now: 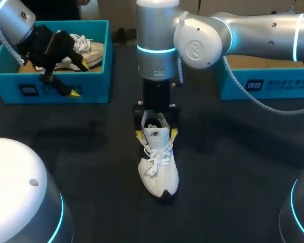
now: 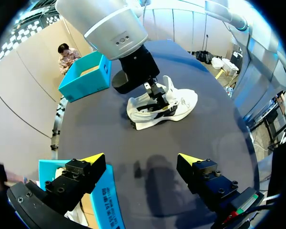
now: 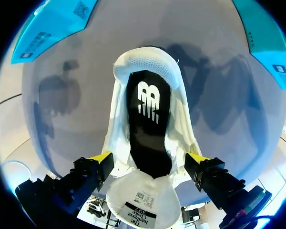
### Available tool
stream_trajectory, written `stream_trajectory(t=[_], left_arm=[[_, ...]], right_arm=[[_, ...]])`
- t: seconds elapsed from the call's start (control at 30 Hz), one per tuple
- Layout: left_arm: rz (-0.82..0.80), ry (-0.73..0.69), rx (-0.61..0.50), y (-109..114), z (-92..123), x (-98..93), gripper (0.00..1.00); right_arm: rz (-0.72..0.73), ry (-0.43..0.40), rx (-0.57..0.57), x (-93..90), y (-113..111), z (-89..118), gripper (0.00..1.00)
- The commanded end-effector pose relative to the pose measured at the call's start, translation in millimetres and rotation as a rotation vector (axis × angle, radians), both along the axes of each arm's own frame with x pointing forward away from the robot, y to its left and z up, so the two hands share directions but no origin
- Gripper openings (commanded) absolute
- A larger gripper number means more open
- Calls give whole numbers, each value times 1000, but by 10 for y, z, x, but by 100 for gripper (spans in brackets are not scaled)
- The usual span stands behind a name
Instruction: Take the shoe out of the shoebox, open the shoe tongue, remove and reinsert the insole, then place the shoe into the shoebox
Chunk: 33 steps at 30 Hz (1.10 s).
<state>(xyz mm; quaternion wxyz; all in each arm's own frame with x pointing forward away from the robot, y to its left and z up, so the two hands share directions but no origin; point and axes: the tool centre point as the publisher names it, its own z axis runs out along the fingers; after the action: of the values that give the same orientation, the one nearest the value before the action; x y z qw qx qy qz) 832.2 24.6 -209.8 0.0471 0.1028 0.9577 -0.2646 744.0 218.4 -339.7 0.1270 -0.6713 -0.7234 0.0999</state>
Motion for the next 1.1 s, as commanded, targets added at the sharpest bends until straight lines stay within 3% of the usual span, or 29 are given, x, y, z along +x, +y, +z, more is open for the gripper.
stream_trajectory(t=[0.03, 0.2, 0.6, 0.87, 1.1], left_arm=[[-2, 2, 2, 0, -1, 13, 100], [-2, 2, 2, 0, -1, 13, 100], [-2, 2, 2, 0, -1, 13, 100], [-2, 2, 2, 0, -1, 13, 100], [-2, 2, 2, 0, -1, 13, 100]], right_arm=[[-8, -4, -12, -33, 9, 97, 100], [-22, 22, -12, -88, 18, 161, 100], [-88, -21, -83, -286, 40, 523, 100], [-129, -73, -86, -421, 264, 689, 100], [-180, -56, -126, -585, 342, 728, 100]])
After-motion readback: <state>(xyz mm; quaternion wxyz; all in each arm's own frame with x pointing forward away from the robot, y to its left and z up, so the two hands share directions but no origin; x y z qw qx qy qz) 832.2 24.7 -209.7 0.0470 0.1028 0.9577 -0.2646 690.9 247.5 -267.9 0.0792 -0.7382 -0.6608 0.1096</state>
